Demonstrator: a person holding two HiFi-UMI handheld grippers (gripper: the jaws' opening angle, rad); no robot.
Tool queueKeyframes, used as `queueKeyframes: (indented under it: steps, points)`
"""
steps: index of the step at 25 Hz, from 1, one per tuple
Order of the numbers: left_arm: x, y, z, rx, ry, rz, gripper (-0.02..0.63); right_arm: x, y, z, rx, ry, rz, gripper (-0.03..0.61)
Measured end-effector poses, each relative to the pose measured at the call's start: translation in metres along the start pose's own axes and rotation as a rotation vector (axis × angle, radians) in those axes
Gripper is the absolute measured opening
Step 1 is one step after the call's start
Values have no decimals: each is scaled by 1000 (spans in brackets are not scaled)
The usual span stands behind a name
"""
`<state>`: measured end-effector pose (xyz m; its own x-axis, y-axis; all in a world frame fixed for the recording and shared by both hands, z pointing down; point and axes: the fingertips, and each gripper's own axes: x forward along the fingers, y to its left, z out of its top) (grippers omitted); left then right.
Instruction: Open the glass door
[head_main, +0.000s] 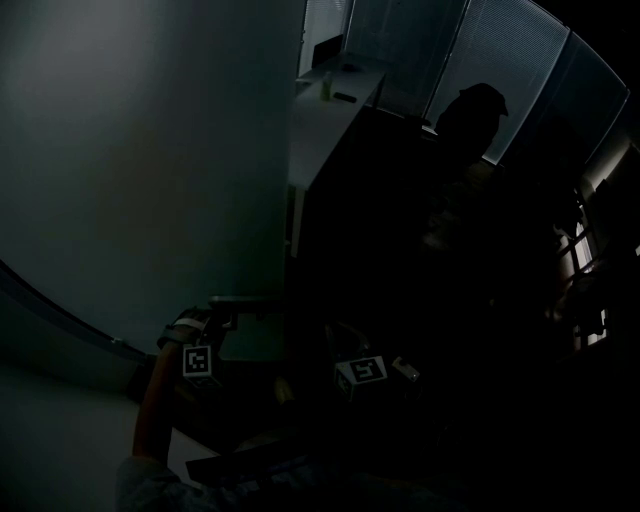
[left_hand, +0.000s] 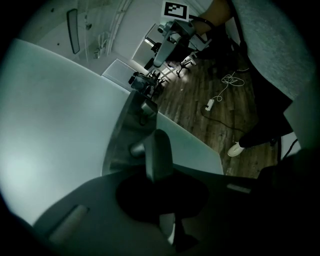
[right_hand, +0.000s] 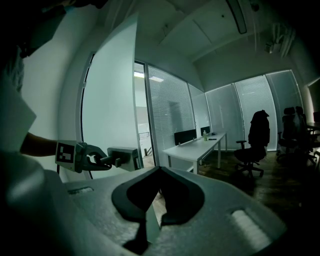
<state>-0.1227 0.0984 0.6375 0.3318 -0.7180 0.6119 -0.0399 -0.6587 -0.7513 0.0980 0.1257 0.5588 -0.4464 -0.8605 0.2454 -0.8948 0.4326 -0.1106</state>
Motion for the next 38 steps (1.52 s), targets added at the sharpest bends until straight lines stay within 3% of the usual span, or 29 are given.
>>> queueKeyframes:
  steps: [13, 38]
  points:
    - [-4, 0, -1, 15, 9, -37, 2, -1, -8, 0, -4, 4, 1, 3]
    - [-44, -49, 5, 57, 20, -69, 2, -41, 17, -29, -8, 19, 10, 3]
